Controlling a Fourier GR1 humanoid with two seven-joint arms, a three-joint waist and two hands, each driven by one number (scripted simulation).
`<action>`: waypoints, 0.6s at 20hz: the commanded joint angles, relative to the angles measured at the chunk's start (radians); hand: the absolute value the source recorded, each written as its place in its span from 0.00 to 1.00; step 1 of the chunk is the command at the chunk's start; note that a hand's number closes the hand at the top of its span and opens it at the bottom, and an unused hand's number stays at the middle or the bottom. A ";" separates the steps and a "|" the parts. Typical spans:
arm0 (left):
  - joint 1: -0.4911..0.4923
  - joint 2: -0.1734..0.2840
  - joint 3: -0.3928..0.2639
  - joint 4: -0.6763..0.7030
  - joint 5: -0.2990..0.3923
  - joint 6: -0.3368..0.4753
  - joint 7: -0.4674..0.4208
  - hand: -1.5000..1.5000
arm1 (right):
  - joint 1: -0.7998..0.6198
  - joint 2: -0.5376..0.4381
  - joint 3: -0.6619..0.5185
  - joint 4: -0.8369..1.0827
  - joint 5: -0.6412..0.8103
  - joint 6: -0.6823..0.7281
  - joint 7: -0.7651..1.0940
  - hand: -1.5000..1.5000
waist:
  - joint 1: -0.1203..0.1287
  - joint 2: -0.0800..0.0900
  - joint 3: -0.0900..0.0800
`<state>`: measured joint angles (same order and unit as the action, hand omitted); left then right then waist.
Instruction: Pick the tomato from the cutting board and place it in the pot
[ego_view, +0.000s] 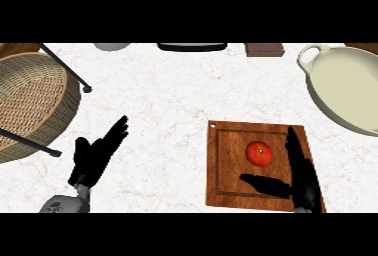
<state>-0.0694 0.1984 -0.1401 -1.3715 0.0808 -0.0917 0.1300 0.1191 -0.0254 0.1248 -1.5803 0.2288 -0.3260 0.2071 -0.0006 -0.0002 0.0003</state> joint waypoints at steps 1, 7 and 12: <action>-0.050 0.001 0.032 0.066 0.001 -0.045 -0.018 0.50 | -0.018 0.024 0.000 0.106 -0.092 -0.044 -0.115 0.00 | -0.001 0.001 0.000; 0.006 -0.029 0.034 -0.001 -0.028 -0.029 -0.010 0.50 | -0.088 0.025 -0.064 0.276 -0.222 0.031 -0.248 0.00 | 0.001 0.000 0.000; 0.011 -0.030 0.019 -0.042 -0.051 -0.018 0.020 0.50 | -0.102 -0.024 -0.011 0.385 -0.102 0.001 -0.336 1.00 | 0.007 0.001 0.000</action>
<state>-0.0648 0.1682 -0.1178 -1.4080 0.0435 -0.1107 0.1583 0.0344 -0.0151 0.0901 -1.3078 0.0518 -0.3280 -0.0746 -0.0008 -0.0113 -0.0116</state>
